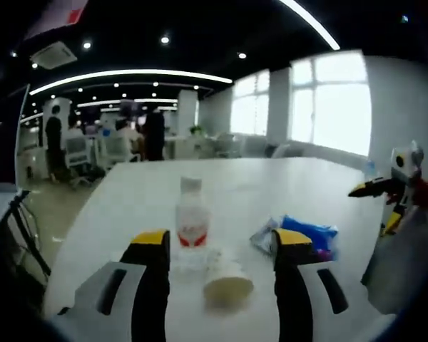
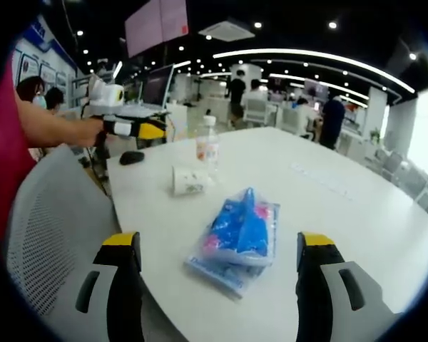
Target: Arrange the tabletop items into an orderly group along one side of the table until the central work area is clear of visible clutter.
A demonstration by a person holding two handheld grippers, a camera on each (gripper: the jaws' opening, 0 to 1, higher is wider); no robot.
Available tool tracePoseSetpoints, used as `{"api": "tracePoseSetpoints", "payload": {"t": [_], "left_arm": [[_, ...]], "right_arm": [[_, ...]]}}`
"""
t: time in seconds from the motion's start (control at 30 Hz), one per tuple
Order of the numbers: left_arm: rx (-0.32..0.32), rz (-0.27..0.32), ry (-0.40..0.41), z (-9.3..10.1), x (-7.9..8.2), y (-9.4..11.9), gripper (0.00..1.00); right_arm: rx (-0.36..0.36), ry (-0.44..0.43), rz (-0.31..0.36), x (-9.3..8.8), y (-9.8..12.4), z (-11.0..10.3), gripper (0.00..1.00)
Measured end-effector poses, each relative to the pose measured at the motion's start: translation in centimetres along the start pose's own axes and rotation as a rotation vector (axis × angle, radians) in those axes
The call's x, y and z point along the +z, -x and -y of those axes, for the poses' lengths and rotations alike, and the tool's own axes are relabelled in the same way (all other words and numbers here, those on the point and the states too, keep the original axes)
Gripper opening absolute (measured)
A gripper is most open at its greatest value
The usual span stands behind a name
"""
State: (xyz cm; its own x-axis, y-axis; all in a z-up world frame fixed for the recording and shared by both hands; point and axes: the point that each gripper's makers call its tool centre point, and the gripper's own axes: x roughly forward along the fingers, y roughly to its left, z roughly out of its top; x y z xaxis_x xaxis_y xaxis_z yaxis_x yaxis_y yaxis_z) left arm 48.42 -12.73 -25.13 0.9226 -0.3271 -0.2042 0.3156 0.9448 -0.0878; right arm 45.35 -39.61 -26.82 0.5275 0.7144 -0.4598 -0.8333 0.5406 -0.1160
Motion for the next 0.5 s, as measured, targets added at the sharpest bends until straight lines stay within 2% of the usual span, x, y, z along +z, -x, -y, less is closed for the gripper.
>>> {"api": "tracePoseSetpoints", "payload": {"t": [0.2, 0.27, 0.5], "left_arm": [[-0.049, 0.018, -0.013, -0.3, -1.8, 0.3, 0.55], [-0.056, 0.034, -0.044, -0.4, -2.3, 0.3, 0.54], [-0.092, -0.013, -0.102, -0.4, -5.5, -0.3, 0.49]], "right_arm": [[-0.013, 0.001, -0.014, -0.2, 0.2, 0.1, 0.89], [-0.014, 0.002, -0.025, -0.3, 0.2, 0.0, 0.89], [-0.025, 0.008, -0.058, -0.8, 0.4, -0.2, 0.89]]}}
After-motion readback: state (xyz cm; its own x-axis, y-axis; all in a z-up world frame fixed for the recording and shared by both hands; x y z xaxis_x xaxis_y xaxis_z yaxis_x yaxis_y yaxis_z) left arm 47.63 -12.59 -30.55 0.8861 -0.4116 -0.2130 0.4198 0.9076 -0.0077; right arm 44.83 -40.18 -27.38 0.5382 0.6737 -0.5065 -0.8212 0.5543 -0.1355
